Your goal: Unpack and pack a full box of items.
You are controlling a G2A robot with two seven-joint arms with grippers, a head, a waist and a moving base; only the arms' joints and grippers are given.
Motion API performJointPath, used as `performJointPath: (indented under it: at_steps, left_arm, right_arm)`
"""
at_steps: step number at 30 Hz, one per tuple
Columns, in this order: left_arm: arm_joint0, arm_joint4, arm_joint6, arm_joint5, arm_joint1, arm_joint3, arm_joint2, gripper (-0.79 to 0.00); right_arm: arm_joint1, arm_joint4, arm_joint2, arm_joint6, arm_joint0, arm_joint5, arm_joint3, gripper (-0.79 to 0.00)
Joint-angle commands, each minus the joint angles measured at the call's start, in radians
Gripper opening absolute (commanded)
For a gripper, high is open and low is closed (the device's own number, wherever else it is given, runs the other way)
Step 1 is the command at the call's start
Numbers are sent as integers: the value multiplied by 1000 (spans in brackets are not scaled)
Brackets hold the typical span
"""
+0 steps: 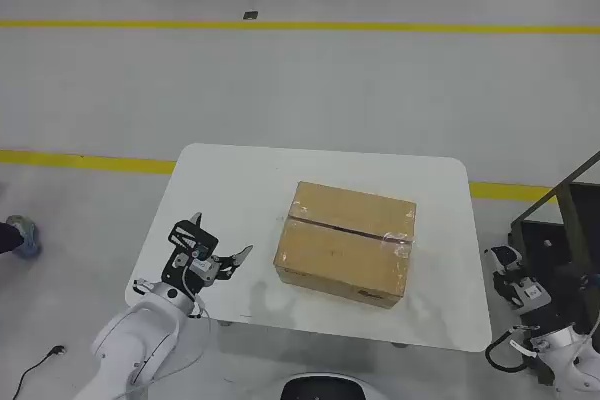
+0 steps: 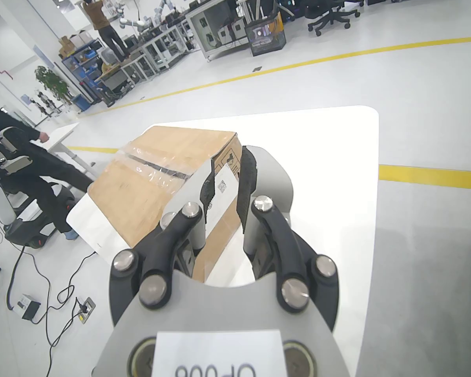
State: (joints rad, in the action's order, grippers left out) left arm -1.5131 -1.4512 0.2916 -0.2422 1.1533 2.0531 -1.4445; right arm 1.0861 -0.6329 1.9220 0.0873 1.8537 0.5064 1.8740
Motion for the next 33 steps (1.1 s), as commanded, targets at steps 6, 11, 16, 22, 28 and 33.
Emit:
performJointPath:
  at_steps: [6, 11, 16, 22, 28, 33]
  left_arm:
    - [0, 0, 0, 0, 0, 0, 0, 0]
    - [0, 0, 0, 0, 0, 0, 0, 0]
    - [0, 0, 0, 0, 0, 0, 0, 0]
    - [0, 0, 0, 0, 0, 0, 0, 0]
    - [0, 0, 0, 0, 0, 0, 0, 0]
    - [0, 0, 0, 0, 0, 0, 0, 0]
  right_arm:
    - [3, -7, -4, 1, 7, 0, 4, -520]
    - [6, 0, -26, 14, 4, 10, 3, -483]
    - [6, 47, -65, 58, -24, 35, 11, -434]
    - [8, 86, -150, 137, -99, 16, -22, -403]
    - [11, 80, -237, 191, -189, -24, -79, -422]
    - [14, 37, -283, 196, -236, -59, -115, -425]
